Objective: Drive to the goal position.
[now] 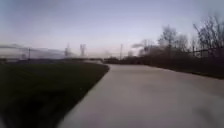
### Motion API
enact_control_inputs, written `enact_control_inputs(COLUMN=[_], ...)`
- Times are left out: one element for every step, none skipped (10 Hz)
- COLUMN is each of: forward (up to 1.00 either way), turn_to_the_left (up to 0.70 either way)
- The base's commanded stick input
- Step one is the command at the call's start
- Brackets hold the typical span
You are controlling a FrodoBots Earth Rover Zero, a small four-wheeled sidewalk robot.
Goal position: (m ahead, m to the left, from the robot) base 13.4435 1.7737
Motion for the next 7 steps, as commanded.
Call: enact_control_inputs(forward=[0.9,0.9,0.9,0.9,0.9,0.95,1.0], turn_to_the_left=[0.01,0.01,0.02,0.01,-0.06,-0.23,-0.4])
